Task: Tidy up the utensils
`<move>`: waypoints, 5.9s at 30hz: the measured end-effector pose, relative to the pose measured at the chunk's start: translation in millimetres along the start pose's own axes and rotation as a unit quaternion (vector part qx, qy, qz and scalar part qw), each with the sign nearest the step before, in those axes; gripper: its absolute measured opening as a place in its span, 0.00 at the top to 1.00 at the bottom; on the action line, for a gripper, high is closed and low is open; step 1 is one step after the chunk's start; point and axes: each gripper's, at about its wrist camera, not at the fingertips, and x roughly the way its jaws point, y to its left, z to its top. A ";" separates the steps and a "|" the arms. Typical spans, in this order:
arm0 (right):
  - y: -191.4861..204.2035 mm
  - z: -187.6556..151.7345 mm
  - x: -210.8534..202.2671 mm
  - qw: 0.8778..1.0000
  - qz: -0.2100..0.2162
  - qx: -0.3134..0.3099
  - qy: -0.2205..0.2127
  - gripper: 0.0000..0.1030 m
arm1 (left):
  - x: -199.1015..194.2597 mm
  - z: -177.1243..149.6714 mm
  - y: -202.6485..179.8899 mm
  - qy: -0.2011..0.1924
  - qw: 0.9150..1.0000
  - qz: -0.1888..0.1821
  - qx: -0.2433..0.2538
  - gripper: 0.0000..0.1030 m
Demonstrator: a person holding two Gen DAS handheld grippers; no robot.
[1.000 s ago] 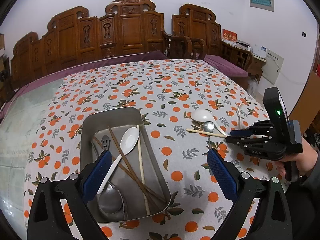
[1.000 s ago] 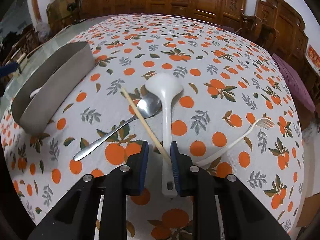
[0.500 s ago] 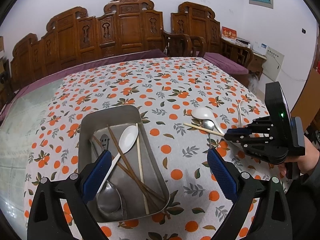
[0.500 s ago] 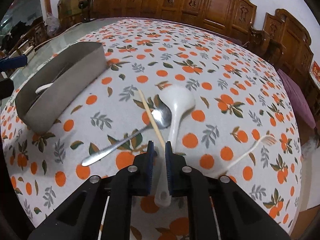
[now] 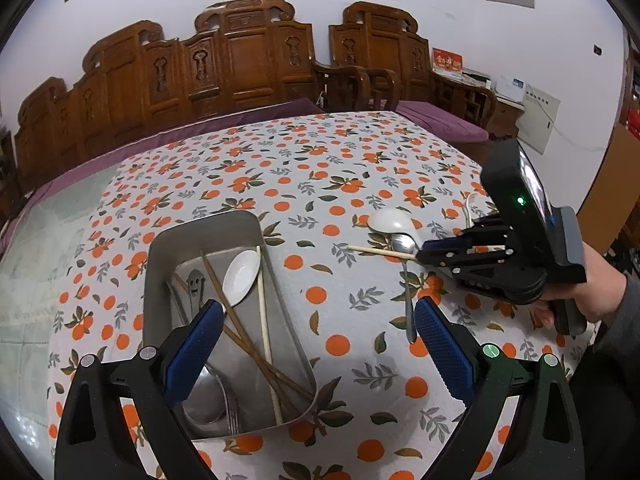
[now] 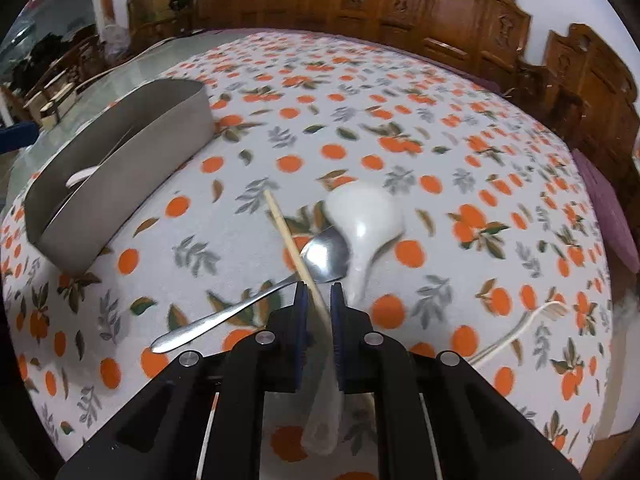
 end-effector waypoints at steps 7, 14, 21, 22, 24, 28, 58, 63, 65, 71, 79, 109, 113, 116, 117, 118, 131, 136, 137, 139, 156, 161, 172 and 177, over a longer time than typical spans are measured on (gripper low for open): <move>-0.5 -5.1 -10.2 1.000 0.013 0.005 -0.014 0.94 | 1.7 -0.4 -7.8 0.006 1.000 -0.008 0.003 0.10; -30.7 -7.8 -43.6 0.995 0.006 0.067 -0.076 0.94 | 10.4 1.3 -22.5 0.020 1.000 -0.015 0.012 0.10; -58.1 -18.9 -42.6 0.993 -0.006 0.098 -0.072 0.94 | 39.2 12.9 -42.5 0.049 0.998 -0.014 0.032 0.10; -60.6 -21.5 -42.3 0.992 -0.006 0.100 -0.071 0.94 | 45.9 16.2 -45.4 0.054 0.998 -0.017 0.031 0.14; -67.8 -26.1 -40.1 0.992 -0.006 0.109 -0.068 0.94 | 59.4 22.3 -50.6 0.065 0.997 -0.022 0.028 0.20; -81.0 -36.0 -38.4 0.990 -0.002 0.127 -0.064 0.94 | 90.4 34.4 -59.9 0.090 0.995 -0.037 0.017 0.31; -90.6 -39.8 -41.6 0.986 0.025 0.146 -0.076 0.94 | 187.4 67.0 -76.8 0.141 0.987 -0.080 -0.003 0.63; -93.5 -40.3 -42.5 0.985 0.026 0.154 -0.080 0.94 | 189.6 68.3 -82.9 0.134 0.988 -0.071 0.013 0.72; -93.4 -40.4 -42.7 0.985 0.026 0.152 -0.080 0.94 | 189.1 67.1 -86.1 0.131 0.989 -0.063 0.026 0.88; -93.2 -39.8 -42.6 0.985 0.025 0.150 -0.078 0.94 | 183.5 61.8 -90.8 0.133 0.988 -0.066 0.039 1.00; -92.2 -39.4 -41.7 0.986 0.025 0.148 -0.079 0.94 | 168.2 52.1 -80.4 0.134 0.989 -0.057 0.042 1.00; -112.5 -45.8 -46.0 0.979 0.018 0.184 -0.087 0.94 | 207.4 87.5 -126.8 0.151 0.981 -0.089 0.082 0.62; -115.1 -47.2 -46.3 0.978 0.017 0.190 -0.087 0.94 | 210.0 88.7 -131.4 0.152 0.980 -0.096 0.085 0.63; -115.6 -47.8 -45.4 0.978 0.016 0.192 -0.085 0.94 | 212.8 90.3 -134.8 0.151 0.980 -0.102 0.084 0.63; -115.4 -48.2 -44.9 0.978 0.015 0.192 -0.084 0.94 | 213.8 91.1 -135.1 0.151 0.979 -0.107 0.080 0.63; -115.5 -48.8 -44.8 0.978 0.014 0.193 -0.083 0.94 | 214.8 91.9 -136.1 0.150 0.979 -0.110 0.078 0.63; -119.6 -49.6 -46.1 0.976 0.014 0.200 -0.085 0.94 | 208.9 92.0 -140.6 0.135 0.981 -0.106 0.090 0.97; -117.2 -48.5 -45.6 0.977 0.014 0.197 -0.085 0.94 | 200.2 88.1 -136.3 0.131 0.983 -0.095 0.090 1.00; -116.9 -48.2 -45.7 0.976 0.014 0.198 -0.085 0.94 | 198.7 87.3 -134.2 0.130 0.983 -0.092 0.088 1.00; -113.7 -46.1 -46.8 0.977 0.016 0.195 -0.087 0.94 | 195.0 85.3 -128.0 0.131 0.984 -0.086 0.082 1.00; -51.2 -10.5 -59.4 0.984 0.024 0.144 -0.104 0.94 | 114.3 84.4 -61.4 0.080 0.995 -0.030 0.045 0.99; -31.0 0.7 -65.3 0.984 0.028 0.132 -0.113 0.94 | 89.8 80.0 -33.6 0.067 0.997 -0.020 0.032 0.99; 16.0 19.7 -78.2 0.986 0.040 0.095 -0.132 0.94 | 47.3 66.3 24.8 0.045 0.999 0.003 0.005 0.99; 34.7 23.8 -78.9 0.987 0.042 0.085 -0.130 0.94 | 38.7 60.4 45.4 0.035 0.999 0.011 -0.009 0.99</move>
